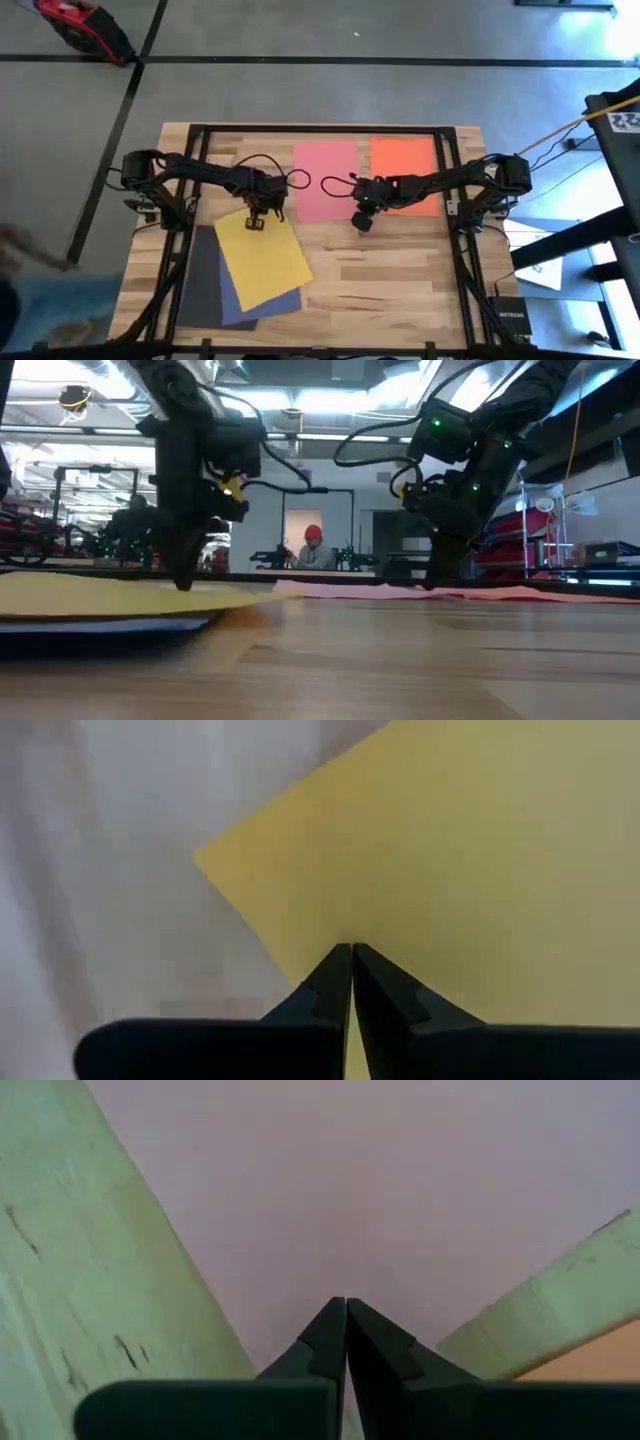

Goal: Organize paper
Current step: Move the yellow paper from bottom right to top left table

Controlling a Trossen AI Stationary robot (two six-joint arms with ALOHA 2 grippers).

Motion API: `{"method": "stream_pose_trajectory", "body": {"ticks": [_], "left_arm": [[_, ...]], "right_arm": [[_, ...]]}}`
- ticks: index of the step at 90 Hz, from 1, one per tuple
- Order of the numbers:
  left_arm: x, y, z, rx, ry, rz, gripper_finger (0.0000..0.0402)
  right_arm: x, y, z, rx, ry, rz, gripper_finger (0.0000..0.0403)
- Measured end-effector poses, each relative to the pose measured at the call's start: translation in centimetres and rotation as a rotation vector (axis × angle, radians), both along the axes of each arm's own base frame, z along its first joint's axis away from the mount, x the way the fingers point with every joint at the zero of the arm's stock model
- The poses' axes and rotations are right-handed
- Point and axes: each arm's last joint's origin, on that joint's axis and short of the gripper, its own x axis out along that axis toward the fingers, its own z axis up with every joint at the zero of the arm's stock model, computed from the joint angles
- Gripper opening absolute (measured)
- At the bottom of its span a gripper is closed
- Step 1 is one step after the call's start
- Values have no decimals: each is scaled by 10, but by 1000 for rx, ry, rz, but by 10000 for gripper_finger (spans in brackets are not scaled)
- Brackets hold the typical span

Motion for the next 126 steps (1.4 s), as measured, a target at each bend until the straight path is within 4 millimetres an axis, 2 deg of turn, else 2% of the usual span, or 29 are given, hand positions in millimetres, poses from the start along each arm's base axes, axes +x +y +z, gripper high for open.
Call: {"method": "stream_pose_trajectory", "body": {"ticks": [24, 46, 66, 90, 105, 126], "left_arm": [[-5, 15, 0, 133, 57, -12, 0], [-10, 33, 0, 145, 68, 11, 0], [-14, 62, 1, 198, 31, 33, 0], [-29, 96, 2, 219, 19, 144, 0], [-28, 93, 7, 203, -15, 274, 0], [-26, 69, 29, 155, -76, 595, 0]], "right_arm": [[0, 0, 0, 2, -1, 1, 0], [0, 0, 0, 2, -1, 1, 0], [0, 0, 0, 3, 0, 1, 0], [0, 0, 0, 4, -1, 1, 0], [0, 0, 0, 4, -1, 0, 0], [0, 0, 0, 4, -1, 0, 0]]}}
